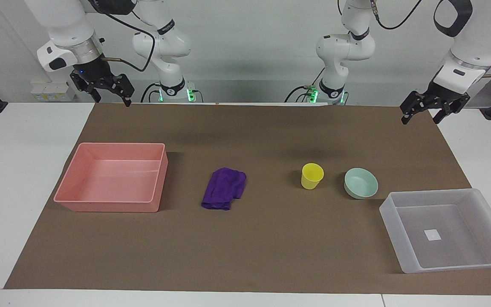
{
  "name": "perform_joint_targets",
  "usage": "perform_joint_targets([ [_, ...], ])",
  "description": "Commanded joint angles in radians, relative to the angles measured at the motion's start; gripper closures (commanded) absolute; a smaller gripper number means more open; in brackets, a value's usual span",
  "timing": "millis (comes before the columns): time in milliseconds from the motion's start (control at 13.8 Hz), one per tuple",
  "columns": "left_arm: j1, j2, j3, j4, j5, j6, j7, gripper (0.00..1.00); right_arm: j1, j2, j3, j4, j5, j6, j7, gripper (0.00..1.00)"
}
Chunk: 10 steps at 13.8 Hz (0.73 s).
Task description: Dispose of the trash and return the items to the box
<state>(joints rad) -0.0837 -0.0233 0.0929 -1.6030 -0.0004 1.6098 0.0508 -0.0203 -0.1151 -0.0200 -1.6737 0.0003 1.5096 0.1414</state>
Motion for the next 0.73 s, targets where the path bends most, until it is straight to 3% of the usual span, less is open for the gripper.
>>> perform_joint_targets([
  [0, 0.005, 0.006, -0.004, 0.014, 0.005, -0.022, 0.006, 0.0, -0.016, 0.014, 0.002, 0.038, 0.005, 0.011, 0.01, 0.0],
  [145, 0.001, 0.005, -0.004, 0.014, 0.007, -0.025, 0.004, 0.0, -0.02, 0.037, 0.002, 0.069, 0.004, 0.014, 0.014, 0.0],
  [509, 0.001, -0.003, -0.002, 0.006, 0.008, -0.025, 0.001, 0.0, 0.002, 0.02, 0.012, 0.026, 0.004, 0.056, 0.069, 0.0],
  [655, 0.011, -0.015, -0.004, -0.037, -0.001, 0.075, 0.006, 0.0, 0.061, 0.009, 0.018, -0.027, 0.004, 0.145, 0.148, 0.0],
])
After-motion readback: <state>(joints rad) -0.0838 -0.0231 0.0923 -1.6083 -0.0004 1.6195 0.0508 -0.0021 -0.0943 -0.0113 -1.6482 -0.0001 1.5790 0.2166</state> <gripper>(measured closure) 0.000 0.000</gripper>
